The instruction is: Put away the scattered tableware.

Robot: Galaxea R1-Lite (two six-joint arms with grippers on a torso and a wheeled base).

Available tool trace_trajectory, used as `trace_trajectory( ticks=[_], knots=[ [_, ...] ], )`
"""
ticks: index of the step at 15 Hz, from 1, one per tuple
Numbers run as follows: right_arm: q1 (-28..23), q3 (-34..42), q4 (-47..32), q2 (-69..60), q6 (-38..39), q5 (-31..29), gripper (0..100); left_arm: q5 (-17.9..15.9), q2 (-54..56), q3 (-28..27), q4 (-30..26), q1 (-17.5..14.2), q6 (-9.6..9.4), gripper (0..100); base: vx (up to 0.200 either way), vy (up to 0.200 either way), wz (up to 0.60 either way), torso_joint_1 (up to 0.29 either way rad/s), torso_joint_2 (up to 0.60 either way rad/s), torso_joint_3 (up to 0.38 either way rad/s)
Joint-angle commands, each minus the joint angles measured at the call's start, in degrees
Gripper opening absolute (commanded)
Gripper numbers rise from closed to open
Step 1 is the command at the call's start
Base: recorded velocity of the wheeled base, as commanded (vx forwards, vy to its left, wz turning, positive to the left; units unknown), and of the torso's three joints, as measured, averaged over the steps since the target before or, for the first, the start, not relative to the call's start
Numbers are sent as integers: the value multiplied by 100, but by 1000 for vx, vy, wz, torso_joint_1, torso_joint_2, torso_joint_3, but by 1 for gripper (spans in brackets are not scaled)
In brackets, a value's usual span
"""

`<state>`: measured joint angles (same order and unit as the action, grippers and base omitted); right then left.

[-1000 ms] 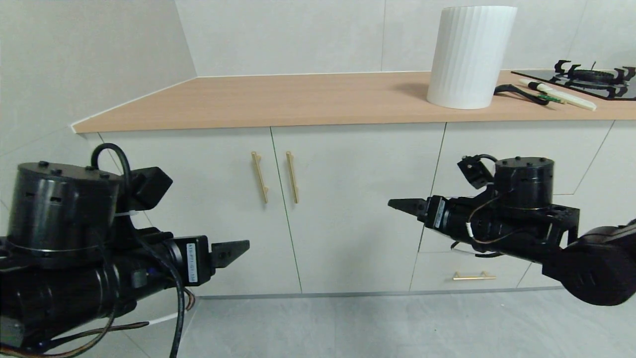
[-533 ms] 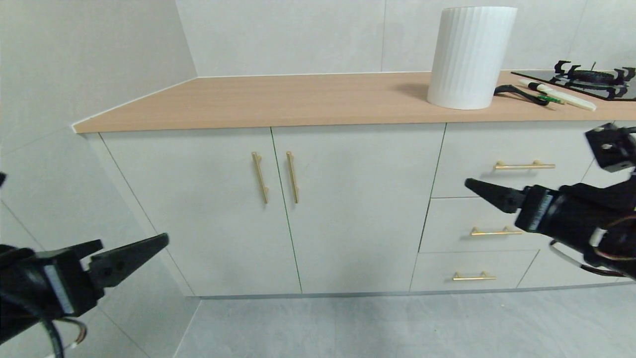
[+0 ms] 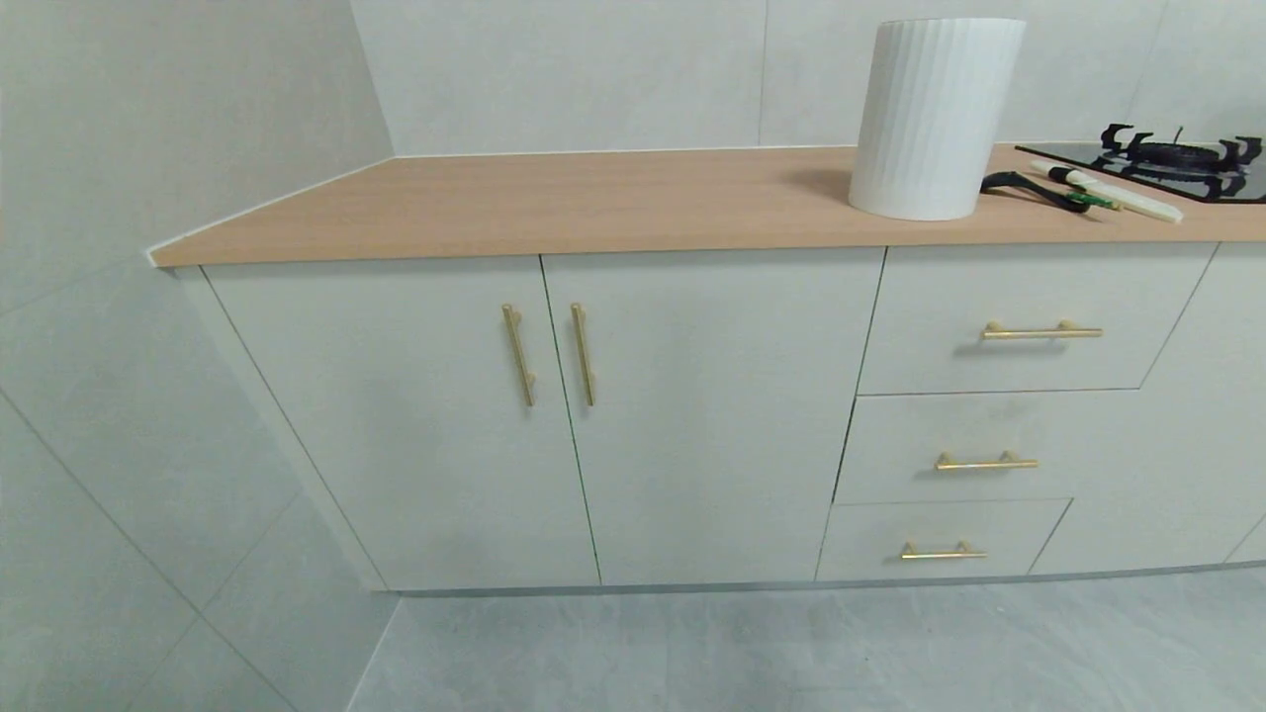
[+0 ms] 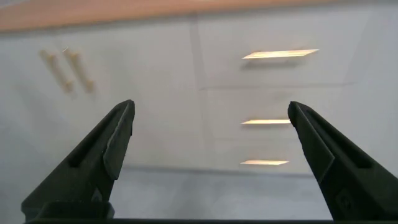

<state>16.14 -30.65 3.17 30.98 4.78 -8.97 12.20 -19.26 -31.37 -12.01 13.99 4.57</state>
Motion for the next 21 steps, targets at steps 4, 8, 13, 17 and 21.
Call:
trace_trajectory(
  ticks=[4, 8, 13, 17, 21],
  knots=[
    [-1069, -20, -1583, -2544, -575, -114, 100, 414, 1364, 69, -170, -688, 44, 100, 0, 0, 0, 0, 0, 0],
    [-1588, 323, -1829, -3098, -627, -307, 100, 581, 1575, 140, -205, -1232, 61, 100, 0, 0, 0, 0, 0, 0],
    [-1588, 2124, -616, -3098, -618, -316, 100, 116, 1926, 1203, -232, -1408, -325, 100, 0, 0, 0, 0, 0, 0],
    [-1588, 3065, 650, -3098, -706, 124, 100, 28, 1926, 2891, 1271, -1408, -870, 100, 0, 0, 0, 0, 0, 0],
    [-1588, 3065, -53, -3098, -680, 431, 100, -508, 1926, 3137, 1438, -1408, -826, 100, 0, 0, 0, 0, 0, 0]
  ],
)
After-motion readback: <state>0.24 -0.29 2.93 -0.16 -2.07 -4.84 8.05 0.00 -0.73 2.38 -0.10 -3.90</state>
